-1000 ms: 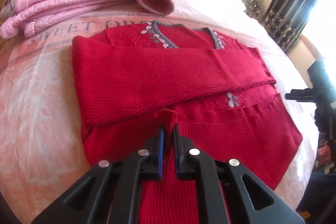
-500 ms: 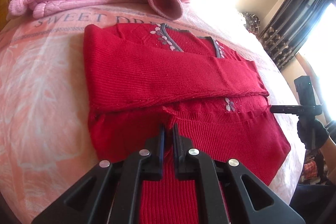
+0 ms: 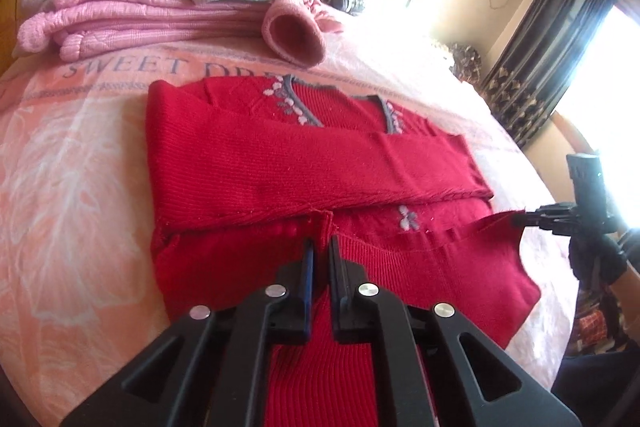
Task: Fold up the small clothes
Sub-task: 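Grasp the folded hem edge with both tools and lift it, then lay the lifted hem over the collar with both tools and release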
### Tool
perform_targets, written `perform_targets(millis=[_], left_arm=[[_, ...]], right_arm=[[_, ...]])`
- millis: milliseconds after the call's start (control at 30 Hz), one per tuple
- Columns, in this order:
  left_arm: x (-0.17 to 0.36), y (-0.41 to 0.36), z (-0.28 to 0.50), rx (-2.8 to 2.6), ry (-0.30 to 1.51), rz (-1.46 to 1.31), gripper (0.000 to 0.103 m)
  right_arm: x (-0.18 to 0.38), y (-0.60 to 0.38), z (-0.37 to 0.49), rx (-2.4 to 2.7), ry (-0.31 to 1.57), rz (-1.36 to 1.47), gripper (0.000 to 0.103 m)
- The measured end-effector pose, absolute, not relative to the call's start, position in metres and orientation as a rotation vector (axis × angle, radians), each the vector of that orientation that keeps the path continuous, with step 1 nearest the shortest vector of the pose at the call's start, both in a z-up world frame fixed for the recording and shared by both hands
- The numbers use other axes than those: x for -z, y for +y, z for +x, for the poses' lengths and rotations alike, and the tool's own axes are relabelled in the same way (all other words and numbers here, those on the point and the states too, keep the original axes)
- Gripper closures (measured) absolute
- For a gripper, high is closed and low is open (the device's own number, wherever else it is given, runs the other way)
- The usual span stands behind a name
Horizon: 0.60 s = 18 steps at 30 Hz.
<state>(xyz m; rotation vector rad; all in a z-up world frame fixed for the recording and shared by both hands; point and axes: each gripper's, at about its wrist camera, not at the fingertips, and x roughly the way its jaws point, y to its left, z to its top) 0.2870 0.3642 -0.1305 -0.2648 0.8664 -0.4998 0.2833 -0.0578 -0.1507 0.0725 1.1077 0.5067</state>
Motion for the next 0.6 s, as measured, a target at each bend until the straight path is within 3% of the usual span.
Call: perform_targets(millis=[367, 600], left_arm=[[0.056, 0.384, 0.327, 0.405, 0.686, -0.400, 0.097], [0.059, 0.368, 0.409, 0.328, 0.678, -0.327, 0.097]], right_arm=[[0.070, -0.082, 0.325, -0.462, 0.953, 0.238, 0.100], [0.058, -0.065, 0.423, -0.332, 0.912, 0.281, 0.100]])
